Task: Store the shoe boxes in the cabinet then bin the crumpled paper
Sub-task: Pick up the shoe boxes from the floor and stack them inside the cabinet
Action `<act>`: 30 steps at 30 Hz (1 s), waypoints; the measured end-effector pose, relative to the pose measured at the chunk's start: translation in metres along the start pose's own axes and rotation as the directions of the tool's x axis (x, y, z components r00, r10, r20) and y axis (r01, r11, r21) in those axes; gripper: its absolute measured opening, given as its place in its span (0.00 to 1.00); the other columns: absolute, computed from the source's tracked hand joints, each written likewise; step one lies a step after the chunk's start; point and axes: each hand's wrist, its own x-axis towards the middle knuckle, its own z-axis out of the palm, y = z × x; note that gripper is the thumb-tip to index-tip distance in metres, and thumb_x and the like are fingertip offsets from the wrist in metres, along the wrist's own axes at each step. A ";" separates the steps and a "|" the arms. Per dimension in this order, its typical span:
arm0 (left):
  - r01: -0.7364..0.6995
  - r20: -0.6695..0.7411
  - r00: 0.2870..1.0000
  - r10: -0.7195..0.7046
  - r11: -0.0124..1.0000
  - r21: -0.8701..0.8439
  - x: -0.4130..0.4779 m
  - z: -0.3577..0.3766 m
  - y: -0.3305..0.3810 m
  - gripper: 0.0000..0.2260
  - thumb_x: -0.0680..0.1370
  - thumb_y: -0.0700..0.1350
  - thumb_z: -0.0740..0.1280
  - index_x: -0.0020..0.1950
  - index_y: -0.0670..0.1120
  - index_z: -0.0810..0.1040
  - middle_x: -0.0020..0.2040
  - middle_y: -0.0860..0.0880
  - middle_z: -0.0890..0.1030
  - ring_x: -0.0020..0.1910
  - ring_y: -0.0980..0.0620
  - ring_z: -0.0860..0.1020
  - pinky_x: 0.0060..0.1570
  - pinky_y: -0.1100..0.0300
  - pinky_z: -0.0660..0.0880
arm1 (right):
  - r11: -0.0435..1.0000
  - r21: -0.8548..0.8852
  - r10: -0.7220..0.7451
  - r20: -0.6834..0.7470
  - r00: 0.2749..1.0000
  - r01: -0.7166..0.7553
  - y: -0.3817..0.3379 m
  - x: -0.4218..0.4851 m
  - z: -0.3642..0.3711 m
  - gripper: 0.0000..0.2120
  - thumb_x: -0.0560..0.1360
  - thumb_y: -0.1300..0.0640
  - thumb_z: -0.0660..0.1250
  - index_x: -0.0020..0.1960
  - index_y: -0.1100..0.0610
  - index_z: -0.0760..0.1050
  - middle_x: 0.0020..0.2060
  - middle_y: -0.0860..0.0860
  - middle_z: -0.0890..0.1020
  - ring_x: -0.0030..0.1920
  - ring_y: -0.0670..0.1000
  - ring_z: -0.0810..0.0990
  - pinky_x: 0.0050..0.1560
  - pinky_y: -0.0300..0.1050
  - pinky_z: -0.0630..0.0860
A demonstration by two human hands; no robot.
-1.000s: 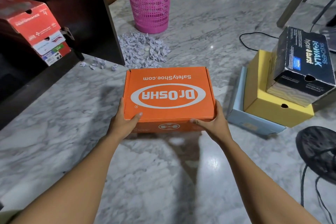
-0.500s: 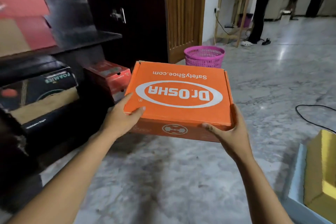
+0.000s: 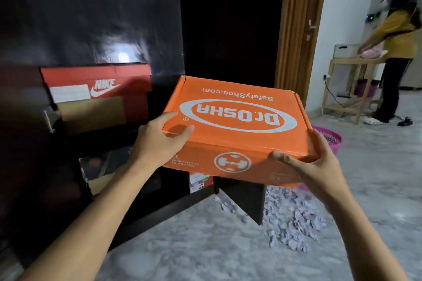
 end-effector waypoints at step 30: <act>0.140 -0.659 0.736 -0.154 0.987 -0.075 0.247 -0.178 0.010 0.22 0.69 0.58 0.72 0.60 0.57 0.72 0.51 0.54 0.77 0.51 0.49 0.77 0.54 0.54 0.75 | 0.936 0.306 -0.247 0.216 0.945 0.175 -0.190 0.273 0.271 0.54 0.57 0.34 0.80 0.75 0.46 0.60 0.66 0.49 0.73 0.63 0.53 0.76 0.62 0.59 0.77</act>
